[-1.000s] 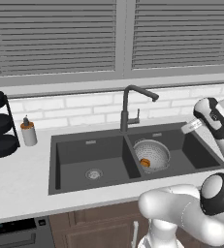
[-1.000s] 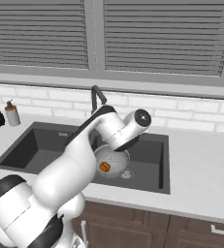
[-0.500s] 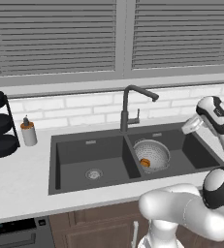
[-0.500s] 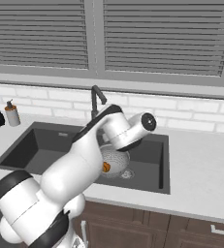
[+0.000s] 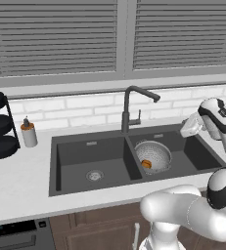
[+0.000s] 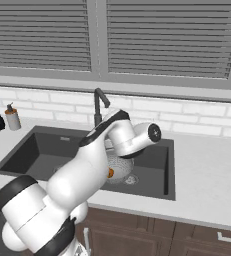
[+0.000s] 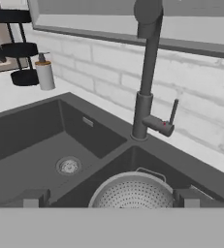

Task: Put the colander in the sink, put the peach in the colander, and turn on the sink faucet and pour water over the colander.

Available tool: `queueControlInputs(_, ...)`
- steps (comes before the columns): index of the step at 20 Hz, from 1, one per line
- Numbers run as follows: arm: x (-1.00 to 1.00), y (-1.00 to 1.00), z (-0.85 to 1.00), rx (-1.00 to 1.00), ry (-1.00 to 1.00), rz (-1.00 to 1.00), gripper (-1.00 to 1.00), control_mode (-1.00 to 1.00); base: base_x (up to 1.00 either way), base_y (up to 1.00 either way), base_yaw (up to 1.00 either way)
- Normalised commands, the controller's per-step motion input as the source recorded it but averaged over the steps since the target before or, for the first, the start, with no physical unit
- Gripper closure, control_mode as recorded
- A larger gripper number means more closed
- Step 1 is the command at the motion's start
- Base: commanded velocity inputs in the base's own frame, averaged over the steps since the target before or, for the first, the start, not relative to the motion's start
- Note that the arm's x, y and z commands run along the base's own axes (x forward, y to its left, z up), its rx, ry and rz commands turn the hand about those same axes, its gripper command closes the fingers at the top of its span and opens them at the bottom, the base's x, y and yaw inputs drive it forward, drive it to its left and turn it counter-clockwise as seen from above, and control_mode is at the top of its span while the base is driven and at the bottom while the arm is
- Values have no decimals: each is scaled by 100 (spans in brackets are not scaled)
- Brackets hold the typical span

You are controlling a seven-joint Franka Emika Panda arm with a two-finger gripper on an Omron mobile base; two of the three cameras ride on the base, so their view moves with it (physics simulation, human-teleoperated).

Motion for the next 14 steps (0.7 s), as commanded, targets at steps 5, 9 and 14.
queueControlInputs(5,6,25,0,4,-9,1,-100,-100,0,0,0)
queueControlInputs(9,8,12,0,2,-2,-1,-100,-100,0,0,0)
queueControlInputs(14,10,15,0,3,0,-7,-100,-100,0,0,0)
